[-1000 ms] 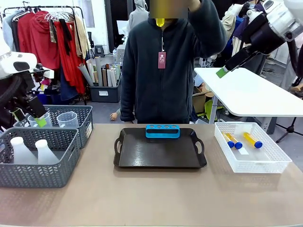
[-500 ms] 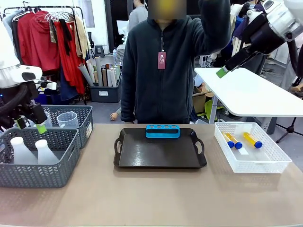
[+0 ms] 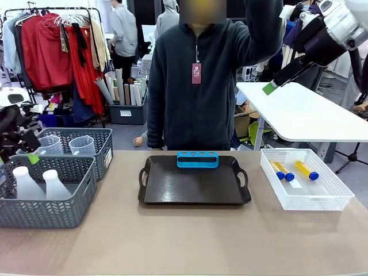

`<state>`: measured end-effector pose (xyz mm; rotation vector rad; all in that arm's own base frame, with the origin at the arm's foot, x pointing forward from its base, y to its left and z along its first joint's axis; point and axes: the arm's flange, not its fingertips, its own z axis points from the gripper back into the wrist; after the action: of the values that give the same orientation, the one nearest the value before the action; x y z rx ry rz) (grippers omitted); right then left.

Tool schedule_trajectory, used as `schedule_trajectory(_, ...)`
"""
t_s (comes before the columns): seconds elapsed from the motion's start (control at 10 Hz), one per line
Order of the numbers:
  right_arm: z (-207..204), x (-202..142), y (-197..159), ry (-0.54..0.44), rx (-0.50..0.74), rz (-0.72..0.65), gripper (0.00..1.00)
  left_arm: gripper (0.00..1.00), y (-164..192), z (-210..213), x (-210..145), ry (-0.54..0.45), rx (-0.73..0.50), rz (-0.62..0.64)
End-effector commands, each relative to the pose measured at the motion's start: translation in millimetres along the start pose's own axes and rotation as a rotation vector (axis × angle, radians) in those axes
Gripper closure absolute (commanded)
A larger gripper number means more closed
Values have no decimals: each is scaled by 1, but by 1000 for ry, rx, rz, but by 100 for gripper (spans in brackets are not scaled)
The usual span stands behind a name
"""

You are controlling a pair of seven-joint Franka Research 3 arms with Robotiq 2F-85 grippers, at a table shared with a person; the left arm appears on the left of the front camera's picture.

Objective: Prepare the laboratory tools.
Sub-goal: Pick up one Small flask and place it on the Handle tray.

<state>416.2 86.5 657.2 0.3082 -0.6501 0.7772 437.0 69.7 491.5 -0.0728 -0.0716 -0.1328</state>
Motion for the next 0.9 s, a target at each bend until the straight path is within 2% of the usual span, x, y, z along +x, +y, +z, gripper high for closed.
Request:
schedule_trajectory(0.0, 1, -1, 0, -1, 0, -1, 0, 0, 15, -18, 3, 4, 40, 28)
schedule_trajectory(0.3, 1, -1, 0, -1, 0, -1, 0, 0, 40, -41, 12, -5, 69, -7)
schedule_trajectory(0.8, 1, -1, 0, -1, 0, -1, 0, 0, 52, -62, 33, -11, 45, -20)
